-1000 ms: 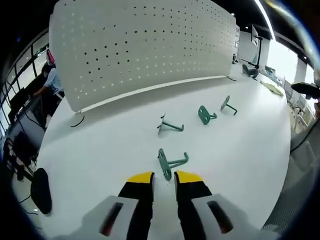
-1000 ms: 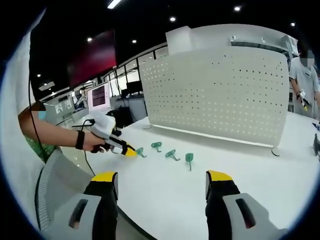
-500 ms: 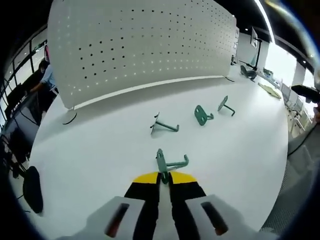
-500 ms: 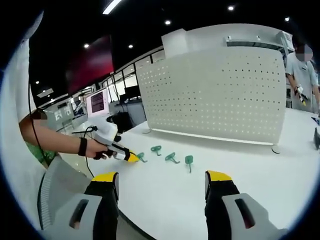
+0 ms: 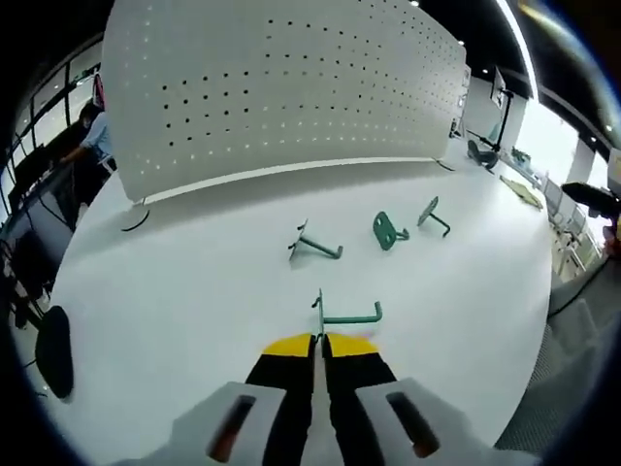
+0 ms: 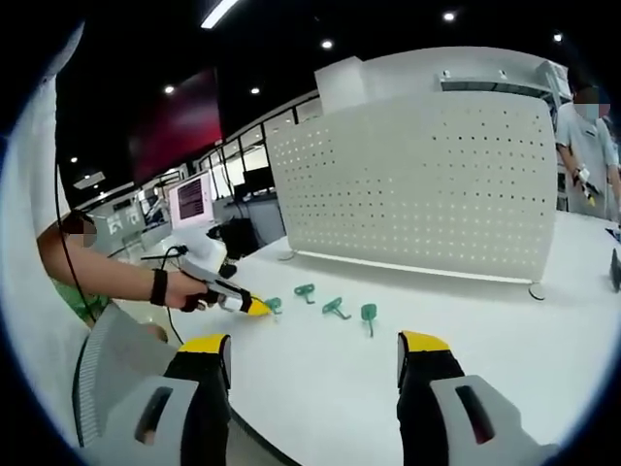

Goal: Insert the hook assembly into the mounting plate slot until the hook locks in place.

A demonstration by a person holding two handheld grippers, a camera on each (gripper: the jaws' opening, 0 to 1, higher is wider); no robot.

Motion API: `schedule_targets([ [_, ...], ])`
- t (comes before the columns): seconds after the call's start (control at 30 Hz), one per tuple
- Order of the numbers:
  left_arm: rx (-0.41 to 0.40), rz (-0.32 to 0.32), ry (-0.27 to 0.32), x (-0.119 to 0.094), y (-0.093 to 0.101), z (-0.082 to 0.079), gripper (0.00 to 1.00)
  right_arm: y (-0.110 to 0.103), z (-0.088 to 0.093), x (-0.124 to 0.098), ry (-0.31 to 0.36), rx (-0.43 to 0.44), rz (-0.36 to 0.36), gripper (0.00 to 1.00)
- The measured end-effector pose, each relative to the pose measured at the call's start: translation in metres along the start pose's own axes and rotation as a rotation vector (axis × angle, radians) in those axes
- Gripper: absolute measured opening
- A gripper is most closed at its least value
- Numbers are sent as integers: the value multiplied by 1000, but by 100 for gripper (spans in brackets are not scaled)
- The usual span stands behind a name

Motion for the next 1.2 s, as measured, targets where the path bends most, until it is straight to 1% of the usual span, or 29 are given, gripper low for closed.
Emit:
schedule_targets([
  [0.13, -37, 21, 17, -5, 5, 0, 4, -1, 0, 0, 2, -2, -6, 71],
  [0.2, -44, 24, 22, -6, 6, 0, 4, -1, 0, 0, 3, -7, -9, 71],
  [0.3, -77, 31, 32, -9, 8, 0, 4, -2, -1, 0, 8, -5, -12, 70],
  [0.43, -82, 43, 39, -14, 13, 1, 4, -3, -3, 0, 11, -10, -25, 70],
  [0.53, -128, 73, 75, -21, 20, -3, 4, -3, -5, 2, 13, -17, -37, 70],
  [0.7, -157, 91, 114, -31, 31, -5, 4, -3, -9, 4, 22, -28, -54, 69],
  [0.8, -182, 100, 125, -35, 34, -6, 4, -4, -10, 5, 31, -36, -60, 68],
  [0.87, -189, 101, 137, -38, 35, -7, 4, -5, -11, 5, 31, -37, -66, 68],
  [1.2, -222, 152, 187, -58, 54, -12, 4, -9, -12, 6, 52, -33, -85, 68],
])
Point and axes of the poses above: the point that each gripper's makers call its tool centre point, and the gripper's own axes: x roughly forward along the fingers, y roughly to its right, z roughly out of its underside, the point moved 8 cm from there along -x, roughly backward along the fingers, and after that the axes turned 11 degrees about -x, right-handed, at the moved point
